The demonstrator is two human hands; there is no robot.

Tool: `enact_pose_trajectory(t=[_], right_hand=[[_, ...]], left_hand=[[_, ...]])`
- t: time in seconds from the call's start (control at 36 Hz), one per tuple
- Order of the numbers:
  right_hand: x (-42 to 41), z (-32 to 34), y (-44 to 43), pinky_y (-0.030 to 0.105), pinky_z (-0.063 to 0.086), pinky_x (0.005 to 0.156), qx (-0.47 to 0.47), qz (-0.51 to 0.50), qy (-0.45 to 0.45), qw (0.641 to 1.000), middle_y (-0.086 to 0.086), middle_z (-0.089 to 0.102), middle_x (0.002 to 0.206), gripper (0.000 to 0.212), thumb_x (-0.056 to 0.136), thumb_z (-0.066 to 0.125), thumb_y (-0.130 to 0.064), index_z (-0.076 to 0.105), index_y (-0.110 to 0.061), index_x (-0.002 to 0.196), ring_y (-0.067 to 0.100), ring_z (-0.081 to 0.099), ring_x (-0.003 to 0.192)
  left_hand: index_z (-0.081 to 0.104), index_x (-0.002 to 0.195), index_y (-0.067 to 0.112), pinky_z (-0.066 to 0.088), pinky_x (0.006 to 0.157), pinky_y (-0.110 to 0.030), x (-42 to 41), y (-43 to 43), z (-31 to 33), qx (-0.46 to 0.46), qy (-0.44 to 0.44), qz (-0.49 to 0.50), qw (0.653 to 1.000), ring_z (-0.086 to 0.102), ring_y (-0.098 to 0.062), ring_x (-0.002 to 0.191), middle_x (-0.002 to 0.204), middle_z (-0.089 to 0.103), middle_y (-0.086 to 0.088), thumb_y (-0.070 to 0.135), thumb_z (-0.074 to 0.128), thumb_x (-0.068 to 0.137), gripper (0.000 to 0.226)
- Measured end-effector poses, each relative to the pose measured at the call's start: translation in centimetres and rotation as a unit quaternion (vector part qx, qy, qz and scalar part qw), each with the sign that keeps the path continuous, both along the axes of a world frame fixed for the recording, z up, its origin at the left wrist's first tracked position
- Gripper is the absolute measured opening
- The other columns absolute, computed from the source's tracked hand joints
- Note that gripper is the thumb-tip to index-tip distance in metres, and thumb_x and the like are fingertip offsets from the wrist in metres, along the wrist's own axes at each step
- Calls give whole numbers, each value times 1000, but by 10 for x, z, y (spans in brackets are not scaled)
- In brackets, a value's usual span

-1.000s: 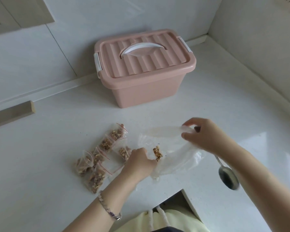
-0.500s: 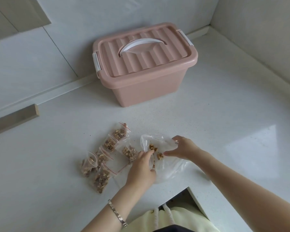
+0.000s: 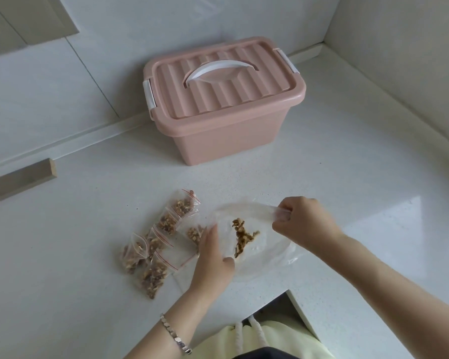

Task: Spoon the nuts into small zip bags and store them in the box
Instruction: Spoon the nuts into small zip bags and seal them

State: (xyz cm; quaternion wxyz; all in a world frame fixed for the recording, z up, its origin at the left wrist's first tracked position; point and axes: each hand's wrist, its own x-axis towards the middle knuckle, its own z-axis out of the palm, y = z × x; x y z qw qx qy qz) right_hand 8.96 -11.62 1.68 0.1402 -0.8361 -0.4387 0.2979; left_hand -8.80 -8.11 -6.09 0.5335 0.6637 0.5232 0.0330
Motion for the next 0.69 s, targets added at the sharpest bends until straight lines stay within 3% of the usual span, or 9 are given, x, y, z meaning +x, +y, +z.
enact_pose_trajectory(t=[0.06, 0.19, 0.31, 0.39, 0.44, 0.5, 0.58, 0.64, 0.69], right_hand=[[-6, 16, -9, 12, 20, 36, 20, 18, -17, 999, -6, 43, 52, 22, 79, 48, -7, 48, -19, 60, 7, 32, 43], [-14, 25, -24, 15, 29, 36, 83, 25, -15, 996, -7, 42, 48, 15, 76, 52, -3, 54, -13, 66, 8, 35, 35], [-9, 12, -26, 14, 25, 36, 44, 22, -14, 999, -5, 46, 51, 13, 78, 52, -4, 58, -11, 68, 6, 32, 38], [-1, 9, -27, 16, 37, 52, 23, -20, 13, 999, -3, 59, 77, 4, 81, 62, -17, 59, -16, 84, 7, 48, 59], [8, 8, -31, 18, 38, 70, -6, -27, 16, 999, -5, 53, 95, 30, 79, 69, -34, 56, -19, 101, 8, 49, 82], [13, 10, -36, 19, 38, 79, 10, -29, -26, 999, 0, 52, 103, 40, 80, 63, -43, 55, -16, 109, 10, 50, 89], [16, 26, -45, 18, 35, 70, 81, -55, -77, 992, 7, 57, 99, 38, 92, 43, -39, 64, -8, 86, 9, 51, 74], [16, 43, -54, 18, 29, 57, 127, -75, -81, 986, 3, 54, 82, 49, 93, 31, -39, 58, -12, 63, 4, 47, 65], [15, 60, -62, 15, 30, 56, 196, -93, -59, 974, -1, 52, 71, 56, 93, 25, -46, 52, -17, 54, 5, 49, 60]], left_hand=[[-2, 148, 20, 1, 102, -13, 3, 0, 2, 13, -6, -6, 1000, -10, -6, 142, 156, -10, 7, -5, 40, 87, 78], [-2, 147, 21, 5, 95, -8, 9, -1, 8, 20, -16, -11, 1000, -8, -8, 142, 156, -10, 5, -5, 39, 87, 77], [-1, 148, 21, 0, 88, 1, 8, -2, 6, 36, -13, -12, 999, -6, -7, 142, 156, -7, 6, -4, 42, 89, 77], [6, 147, 23, -4, 79, 12, 6, -1, 6, 56, -19, -23, 998, 1, 8, 130, 147, 5, 16, -9, 41, 88, 76], [17, 145, 23, 6, 76, 17, 6, 3, 7, 68, -18, -48, 996, 7, 12, 121, 132, 13, 23, -14, 42, 85, 75], [33, 136, 22, 17, 89, 8, 7, 7, 3, 82, -2, -77, 994, 19, 8, 125, 138, 20, 22, -14, 45, 81, 67], [38, 128, 9, 26, 109, -22, 12, 11, -4, 89, 30, -116, 989, 22, -10, 138, 151, 22, 4, -11, 42, 82, 51], [31, 140, 11, 18, 111, -23, 16, 12, -6, 91, 38, -132, 986, 15, -11, 142, 155, 14, 3, -7, 43, 86, 58], [25, 144, 14, 14, 109, -18, 19, 15, -7, 93, 37, -132, 986, 14, -11, 142, 155, 13, 2, -5, 44, 87, 64]])
